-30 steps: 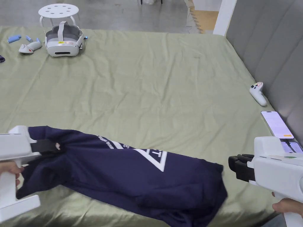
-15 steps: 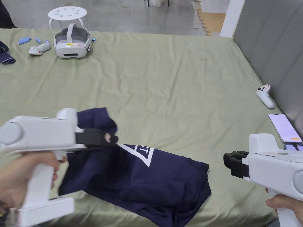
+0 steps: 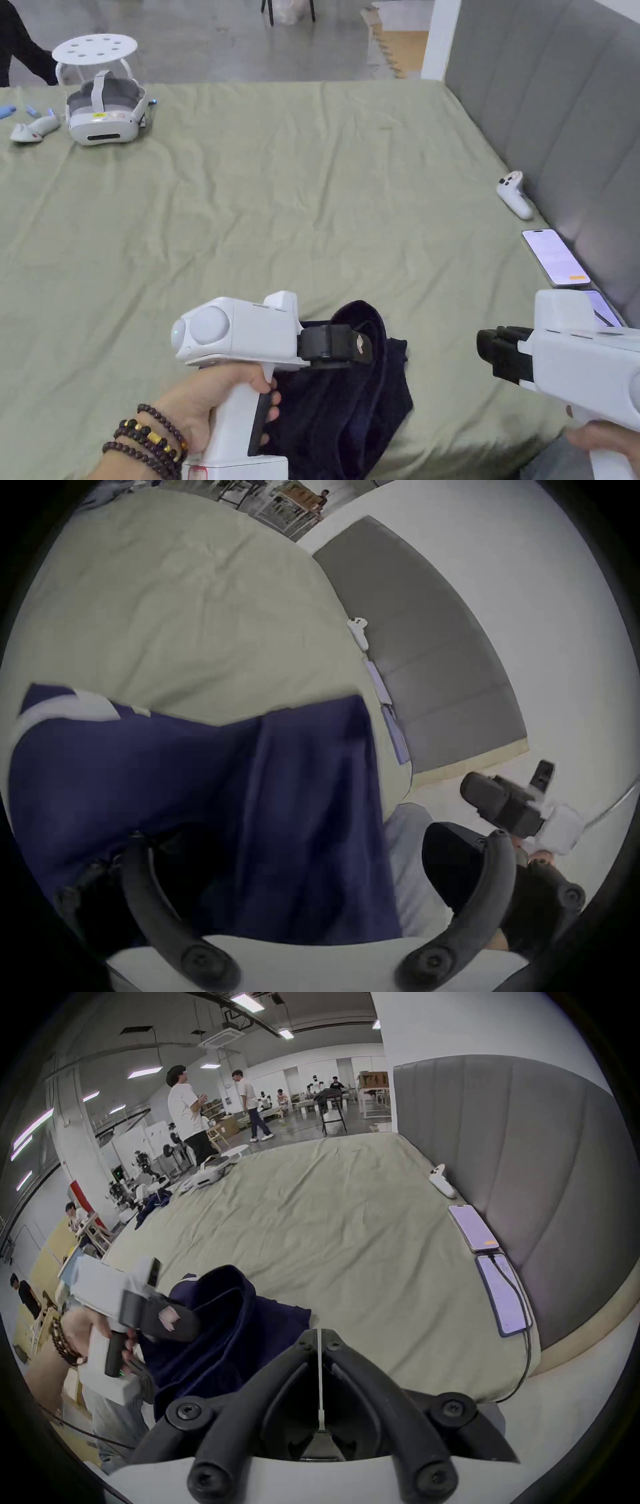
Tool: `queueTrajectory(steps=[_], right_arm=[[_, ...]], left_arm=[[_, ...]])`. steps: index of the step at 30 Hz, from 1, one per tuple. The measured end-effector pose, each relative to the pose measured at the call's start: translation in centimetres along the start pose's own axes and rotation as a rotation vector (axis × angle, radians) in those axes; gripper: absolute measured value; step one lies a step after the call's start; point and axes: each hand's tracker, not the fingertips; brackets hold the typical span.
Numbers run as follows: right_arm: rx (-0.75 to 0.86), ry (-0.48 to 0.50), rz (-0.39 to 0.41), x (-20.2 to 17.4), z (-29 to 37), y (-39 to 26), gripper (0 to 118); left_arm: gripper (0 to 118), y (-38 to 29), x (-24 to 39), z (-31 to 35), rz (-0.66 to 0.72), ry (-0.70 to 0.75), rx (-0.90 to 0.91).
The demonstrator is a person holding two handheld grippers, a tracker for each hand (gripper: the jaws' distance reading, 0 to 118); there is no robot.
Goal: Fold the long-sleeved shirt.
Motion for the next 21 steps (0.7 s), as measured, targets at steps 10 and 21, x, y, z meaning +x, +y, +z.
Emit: queueTrajectory(steps=[10,21], right_arm=[[0.004,-0.001,-0.018,0.6,0.3,-0.9,0],[-0.012,0.012,-0.007,-0.6,0.3,-1.9,0]], left_arm=[[4,-0.7,3.8,10.8,-0.23,0.245,0.275],[4,-6.3,5.2,-1.9,-0.325,0.242,-0.025]])
